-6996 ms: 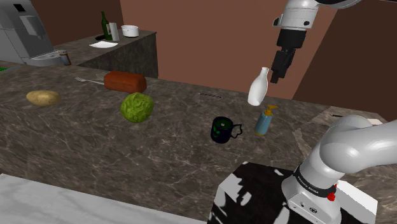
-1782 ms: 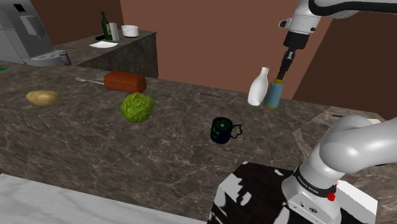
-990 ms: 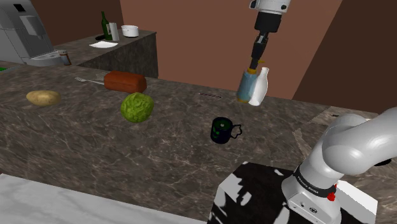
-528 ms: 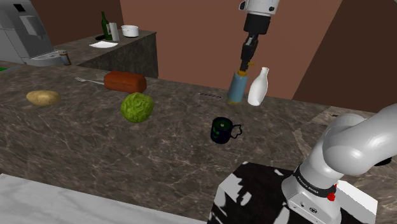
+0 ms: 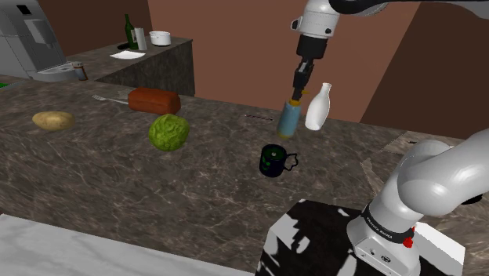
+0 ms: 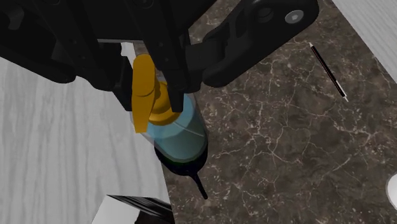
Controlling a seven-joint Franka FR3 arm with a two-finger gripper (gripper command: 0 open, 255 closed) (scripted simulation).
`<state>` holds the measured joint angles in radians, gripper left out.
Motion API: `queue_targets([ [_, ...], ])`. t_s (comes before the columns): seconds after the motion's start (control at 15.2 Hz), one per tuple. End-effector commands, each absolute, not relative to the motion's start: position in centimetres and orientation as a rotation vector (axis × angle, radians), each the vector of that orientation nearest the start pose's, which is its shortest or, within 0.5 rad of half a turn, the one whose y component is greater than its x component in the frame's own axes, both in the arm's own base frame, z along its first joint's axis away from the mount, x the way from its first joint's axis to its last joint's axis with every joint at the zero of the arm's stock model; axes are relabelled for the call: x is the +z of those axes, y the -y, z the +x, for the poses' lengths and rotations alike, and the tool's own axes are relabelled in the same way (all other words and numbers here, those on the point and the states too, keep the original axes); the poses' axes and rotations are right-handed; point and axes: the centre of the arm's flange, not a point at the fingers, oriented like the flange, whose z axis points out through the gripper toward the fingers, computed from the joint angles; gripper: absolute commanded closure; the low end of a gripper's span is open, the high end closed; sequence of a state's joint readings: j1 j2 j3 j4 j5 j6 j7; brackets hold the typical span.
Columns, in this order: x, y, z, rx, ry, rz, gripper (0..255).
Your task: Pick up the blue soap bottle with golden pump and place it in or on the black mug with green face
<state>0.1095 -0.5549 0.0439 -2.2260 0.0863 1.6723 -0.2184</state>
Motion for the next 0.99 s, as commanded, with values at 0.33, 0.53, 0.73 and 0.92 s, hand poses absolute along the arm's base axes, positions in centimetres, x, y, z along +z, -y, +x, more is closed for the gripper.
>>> queue_targets([
  [0.33,54.4,-7.0,37.6,-0.006,0.546,-3.03,255],
  [0.53,52.9,-7.0,37.6,-0.006,0.546,-3.03,255],
  [0.73,51.3,-7.0,37.6,-0.006,0.546,-3.03,255],
  [0.92,50.0,-7.0,37.6,-0.006,0.546,-3.03,255],
])
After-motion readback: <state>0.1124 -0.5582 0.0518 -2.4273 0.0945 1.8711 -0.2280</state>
